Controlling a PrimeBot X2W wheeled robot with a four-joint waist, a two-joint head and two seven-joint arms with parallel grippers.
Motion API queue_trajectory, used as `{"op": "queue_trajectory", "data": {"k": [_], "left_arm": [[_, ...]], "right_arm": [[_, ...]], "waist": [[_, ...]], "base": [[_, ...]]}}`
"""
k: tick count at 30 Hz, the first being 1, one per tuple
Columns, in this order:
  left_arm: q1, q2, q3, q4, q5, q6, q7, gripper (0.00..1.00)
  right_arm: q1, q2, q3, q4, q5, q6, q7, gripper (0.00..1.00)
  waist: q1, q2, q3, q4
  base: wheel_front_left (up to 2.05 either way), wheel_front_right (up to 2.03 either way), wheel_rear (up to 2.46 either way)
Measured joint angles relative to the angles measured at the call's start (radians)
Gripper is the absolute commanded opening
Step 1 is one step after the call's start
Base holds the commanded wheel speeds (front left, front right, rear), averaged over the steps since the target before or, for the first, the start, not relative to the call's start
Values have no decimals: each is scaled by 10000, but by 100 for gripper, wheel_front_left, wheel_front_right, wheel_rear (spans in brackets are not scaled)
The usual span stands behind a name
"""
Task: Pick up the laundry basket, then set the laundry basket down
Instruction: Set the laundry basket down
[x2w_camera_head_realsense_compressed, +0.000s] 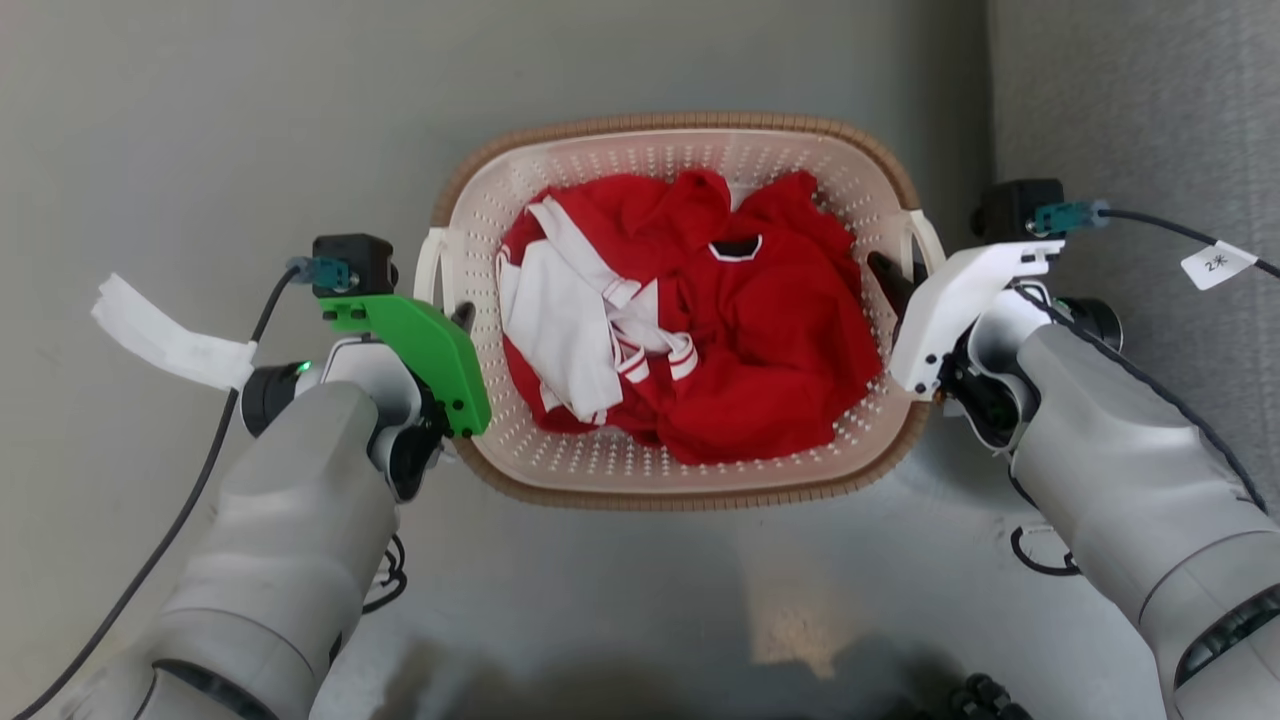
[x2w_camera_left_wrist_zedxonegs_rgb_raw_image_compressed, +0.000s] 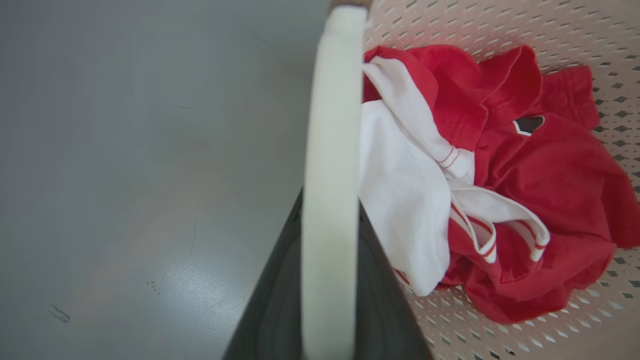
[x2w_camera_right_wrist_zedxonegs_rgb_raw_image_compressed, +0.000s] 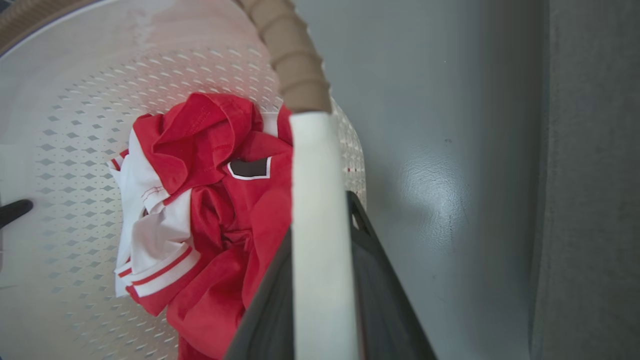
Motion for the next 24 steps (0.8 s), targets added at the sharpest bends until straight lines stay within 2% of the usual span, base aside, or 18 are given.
{"op": "queue_trajectory", "data": {"k": [13,24], "left_arm": [[-695,-17,-8,56,274,297,-809,0],[-1028,-29,-42,58,276,384,-1304,0]], "right_arm": [[-605,-138,199,-236,59,-2,-546,0],[-969,-305,483,-366,84,-2,-1058,0]], "waist": [[1,0,1494,46],[1,0,2432,64]], "base": [[0,0,0],[0,0,0]]}}
